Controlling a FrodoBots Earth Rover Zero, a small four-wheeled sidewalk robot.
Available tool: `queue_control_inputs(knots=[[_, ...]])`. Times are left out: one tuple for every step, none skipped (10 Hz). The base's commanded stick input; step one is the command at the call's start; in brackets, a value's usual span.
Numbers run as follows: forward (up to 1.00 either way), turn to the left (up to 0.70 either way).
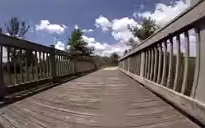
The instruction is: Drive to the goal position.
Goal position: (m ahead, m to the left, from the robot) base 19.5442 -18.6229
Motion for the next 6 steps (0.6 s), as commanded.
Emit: queue_control_inputs(knots=[[0.67, 0.00], [0.67, 0.00], [0.67, 0.00], [0.67, 0.00], [0.67, 0.00], [0.67, 0.00]])
